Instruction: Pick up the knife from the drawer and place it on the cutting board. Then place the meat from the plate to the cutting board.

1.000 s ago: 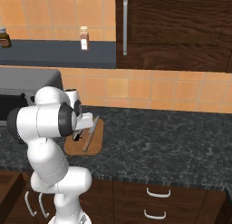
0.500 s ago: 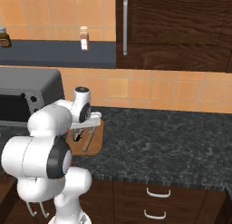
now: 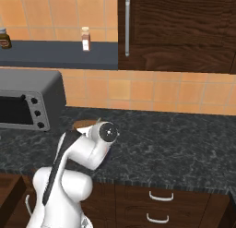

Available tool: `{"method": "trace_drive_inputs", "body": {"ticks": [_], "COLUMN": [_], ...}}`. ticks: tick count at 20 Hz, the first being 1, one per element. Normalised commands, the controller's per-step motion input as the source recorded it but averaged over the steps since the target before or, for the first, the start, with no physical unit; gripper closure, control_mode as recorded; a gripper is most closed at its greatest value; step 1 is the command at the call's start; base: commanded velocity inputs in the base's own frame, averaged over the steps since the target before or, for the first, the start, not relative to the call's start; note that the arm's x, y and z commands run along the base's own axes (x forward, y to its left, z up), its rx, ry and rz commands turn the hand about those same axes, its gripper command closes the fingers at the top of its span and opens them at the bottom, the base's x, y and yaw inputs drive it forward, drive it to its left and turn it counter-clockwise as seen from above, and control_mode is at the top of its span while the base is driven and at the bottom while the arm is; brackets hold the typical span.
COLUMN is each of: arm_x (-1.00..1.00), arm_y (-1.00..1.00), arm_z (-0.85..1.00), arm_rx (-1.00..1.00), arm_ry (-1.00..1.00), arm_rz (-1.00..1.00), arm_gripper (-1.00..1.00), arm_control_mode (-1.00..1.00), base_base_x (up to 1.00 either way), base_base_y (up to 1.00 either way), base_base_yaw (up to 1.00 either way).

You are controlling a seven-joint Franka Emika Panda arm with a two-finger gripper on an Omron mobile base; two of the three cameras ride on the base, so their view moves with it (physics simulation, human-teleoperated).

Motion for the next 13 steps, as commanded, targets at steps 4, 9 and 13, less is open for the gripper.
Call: {"method": "trace_drive_inputs", "body": {"ticks": [4,9,13], "arm_x": [-1.00,-1.00,0.16], "arm_y": [-0.69,-0.58,0.08], "arm_z": [0.90,0.88,-0.03], "arm_rx": [0.28,0.27,-0.07], "arm_ry": [-0.78,-0.79,0.12], "arm_rz": [0.00,0.00,0.00], "arm_gripper": [-1.00,-1.00,-1.00], "arm_control_mode": [-1.00,-1.00,-1.00], "base_base_x": [0.00,0.00,0.00], "base_base_y": [0.00,0.00,0.00], "base_base_yaw": [0.00,0.00,0.00]}}
